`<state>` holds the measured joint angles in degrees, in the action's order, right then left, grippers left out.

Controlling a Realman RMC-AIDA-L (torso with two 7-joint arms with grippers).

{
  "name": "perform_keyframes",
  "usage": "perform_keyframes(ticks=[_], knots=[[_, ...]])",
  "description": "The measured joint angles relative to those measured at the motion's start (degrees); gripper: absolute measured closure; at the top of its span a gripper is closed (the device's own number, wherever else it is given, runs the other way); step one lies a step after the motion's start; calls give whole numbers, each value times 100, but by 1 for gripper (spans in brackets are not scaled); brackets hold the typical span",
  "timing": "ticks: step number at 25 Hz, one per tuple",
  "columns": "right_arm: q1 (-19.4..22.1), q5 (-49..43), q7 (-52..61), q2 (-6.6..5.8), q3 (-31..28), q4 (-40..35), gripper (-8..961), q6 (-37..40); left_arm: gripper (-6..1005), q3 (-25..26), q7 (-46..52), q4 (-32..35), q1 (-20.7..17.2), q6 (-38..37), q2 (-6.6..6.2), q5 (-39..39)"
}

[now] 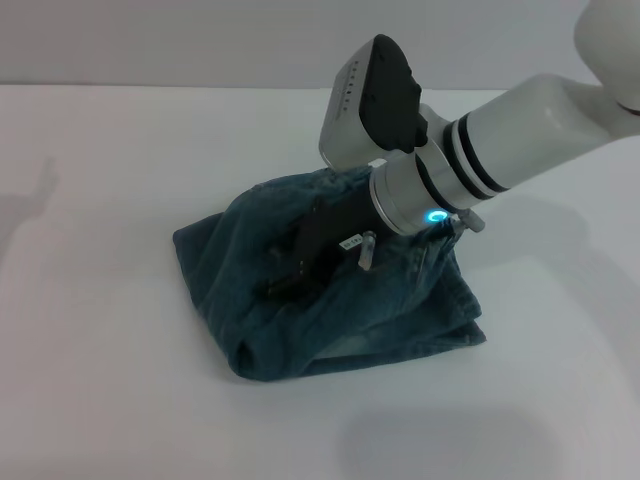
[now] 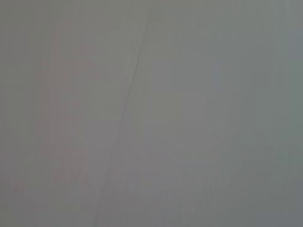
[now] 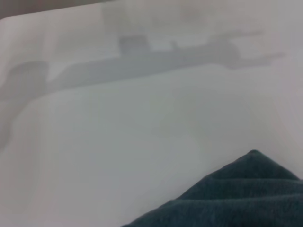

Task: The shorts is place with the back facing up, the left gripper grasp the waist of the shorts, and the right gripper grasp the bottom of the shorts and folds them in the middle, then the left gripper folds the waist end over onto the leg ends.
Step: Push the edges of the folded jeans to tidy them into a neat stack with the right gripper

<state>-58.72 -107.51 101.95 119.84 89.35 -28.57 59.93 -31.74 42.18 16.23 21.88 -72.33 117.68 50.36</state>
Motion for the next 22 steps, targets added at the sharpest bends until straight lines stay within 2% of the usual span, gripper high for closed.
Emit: perform_keyframes(ticks=[4,8,14,18,22], knots=[[19,153,-56,2,3,-83,363,-24,175,12,0,9,1,35,0,0],[251,602,-417,-35,-1,-404,362,141,175,12,0,19,7,67,0,0],[539,812,-591,-56,-50,-1021,362,1036,174,11,0,15,9,69,3,0],[469,792,-592,-64,16,-1010,362,1713,174,10,5,6,12,66,8,0],[453,758,-531,-66,169,-938,361,1965,174,1,7,4,16,65,10,0]])
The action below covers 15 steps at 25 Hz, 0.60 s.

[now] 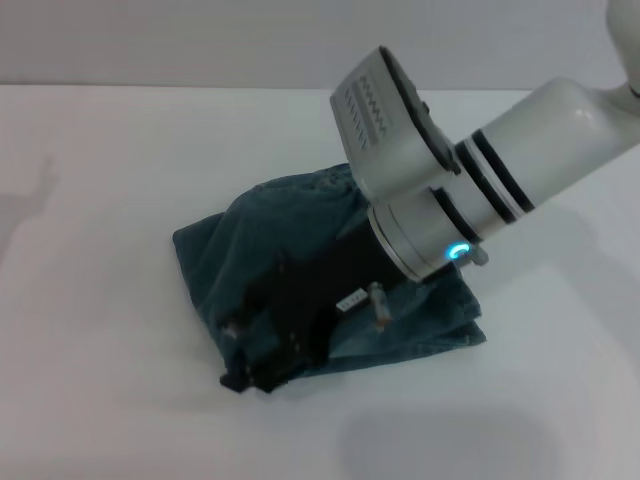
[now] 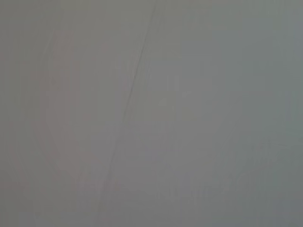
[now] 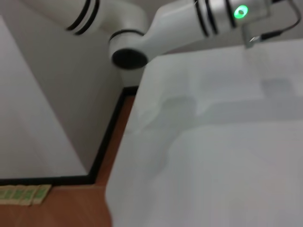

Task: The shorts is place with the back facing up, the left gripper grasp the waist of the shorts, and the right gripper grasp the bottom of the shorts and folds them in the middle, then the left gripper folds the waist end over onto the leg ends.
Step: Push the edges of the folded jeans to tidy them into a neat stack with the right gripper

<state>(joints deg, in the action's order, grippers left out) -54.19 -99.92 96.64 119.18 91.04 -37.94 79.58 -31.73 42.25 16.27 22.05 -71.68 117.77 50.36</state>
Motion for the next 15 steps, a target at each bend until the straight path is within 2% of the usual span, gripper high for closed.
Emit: perform_keyframes(ticks=[8,15], knots=[[-54,-11,25,2,136,581,361,-16,175,-16,3,-1,17,-2,7,0],[-28,-2,8,26,232,749,363,-192,175,-37,3,-1,29,1,9,2]])
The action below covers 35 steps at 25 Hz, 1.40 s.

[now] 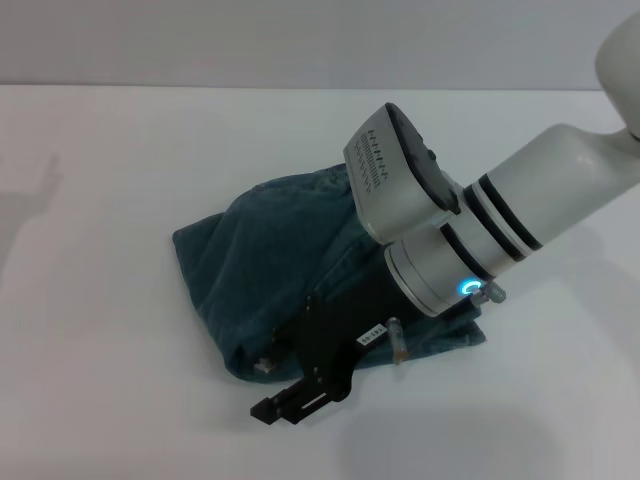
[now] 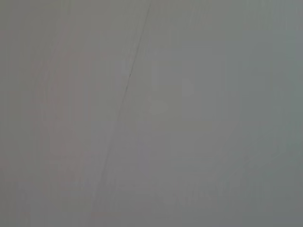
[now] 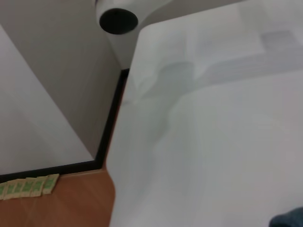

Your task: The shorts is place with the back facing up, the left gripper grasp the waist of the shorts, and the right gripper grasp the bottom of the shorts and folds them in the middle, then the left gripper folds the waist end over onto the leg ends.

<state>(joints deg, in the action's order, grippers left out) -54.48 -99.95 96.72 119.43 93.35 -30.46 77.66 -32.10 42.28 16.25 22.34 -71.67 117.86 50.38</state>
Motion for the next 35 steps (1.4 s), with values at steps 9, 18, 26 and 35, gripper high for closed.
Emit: perform_keyframes(ticks=[9,18,26,35], knots=[[15,42,14,35,248,93,362,-590,174,1,2,-66,-10,-12,9,0],[23,347,-26,37,437,99,363,-1270,174,3,-1,-70,-28,-25,8,7],[-15,413,-39,36,463,62,362,-1836,174,2,-1,-70,-23,-4,-8,15],[54,507,-114,36,486,-39,363,-2192,174,24,-9,-70,-12,57,-10,2]])
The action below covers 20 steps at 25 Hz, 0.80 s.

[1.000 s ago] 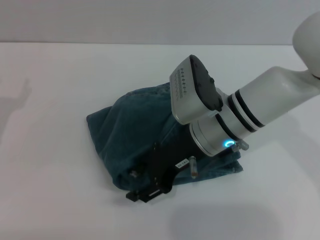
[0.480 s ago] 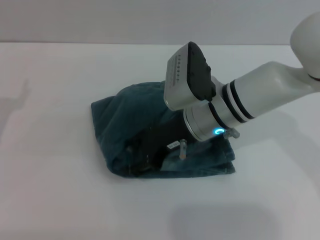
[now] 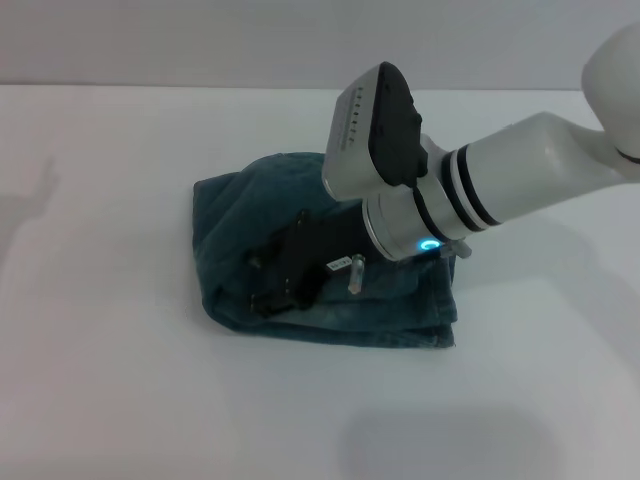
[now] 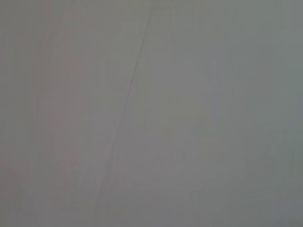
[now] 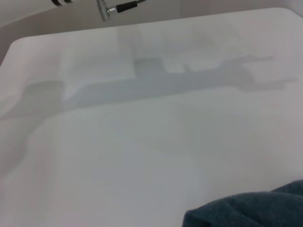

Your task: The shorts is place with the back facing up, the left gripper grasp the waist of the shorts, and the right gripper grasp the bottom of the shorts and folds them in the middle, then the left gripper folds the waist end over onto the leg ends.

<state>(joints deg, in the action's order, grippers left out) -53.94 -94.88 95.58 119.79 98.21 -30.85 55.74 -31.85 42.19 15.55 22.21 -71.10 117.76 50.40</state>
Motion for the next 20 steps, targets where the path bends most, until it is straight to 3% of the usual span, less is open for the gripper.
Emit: perform_keyframes(ticks=[7,12,16,20], knots=[[534,29,-126,-30,0,-779,363,324,175,21,0,0,-3,30,-4,-5],[1168,200,-432,-60,-96,-1456,363,476,175,22,0,5,25,124,-6,-5],[1564,823,-1056,-66,-390,-1642,362,449,175,28,1,8,60,159,0,-5],[1763,1932,-1850,-68,-831,-1308,362,439,175,101,27,10,123,160,8,-5]])
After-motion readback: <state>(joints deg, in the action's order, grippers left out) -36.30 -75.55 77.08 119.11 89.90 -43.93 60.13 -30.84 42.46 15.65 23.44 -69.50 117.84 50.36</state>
